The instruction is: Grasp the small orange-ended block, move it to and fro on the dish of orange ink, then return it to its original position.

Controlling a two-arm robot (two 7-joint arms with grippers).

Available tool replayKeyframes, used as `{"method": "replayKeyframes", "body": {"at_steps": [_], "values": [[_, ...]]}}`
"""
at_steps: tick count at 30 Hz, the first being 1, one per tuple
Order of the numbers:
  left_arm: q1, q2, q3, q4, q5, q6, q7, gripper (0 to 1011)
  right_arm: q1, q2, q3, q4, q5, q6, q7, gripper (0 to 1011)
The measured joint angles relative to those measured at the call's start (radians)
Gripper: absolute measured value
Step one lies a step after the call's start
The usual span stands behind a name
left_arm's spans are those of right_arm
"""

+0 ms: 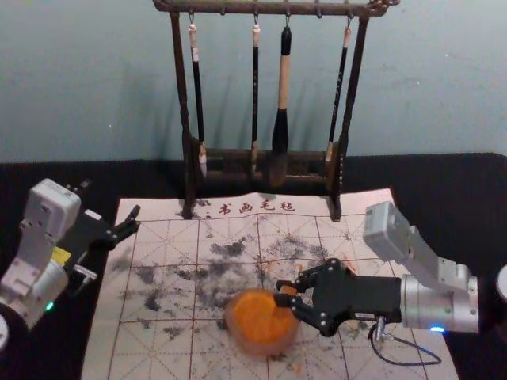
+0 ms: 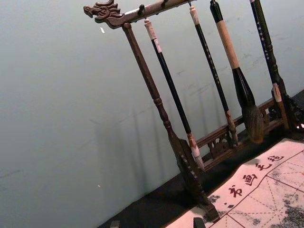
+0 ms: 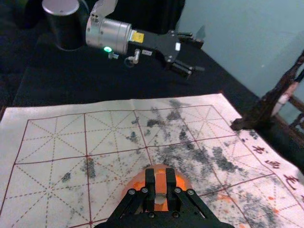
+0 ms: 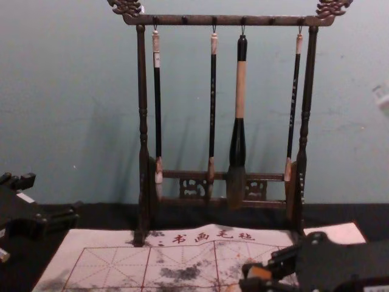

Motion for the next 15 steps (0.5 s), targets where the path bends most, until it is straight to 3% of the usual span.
{"method": "replayKeyframes", "body": {"at_steps": [15], "values": [[0.0, 0.0, 0.0, 0.0, 0.0, 0.0, 0.0, 1001, 0.041, -0.037, -0.054, 0.051, -0.021, 0.002, 0.016, 93]]}}
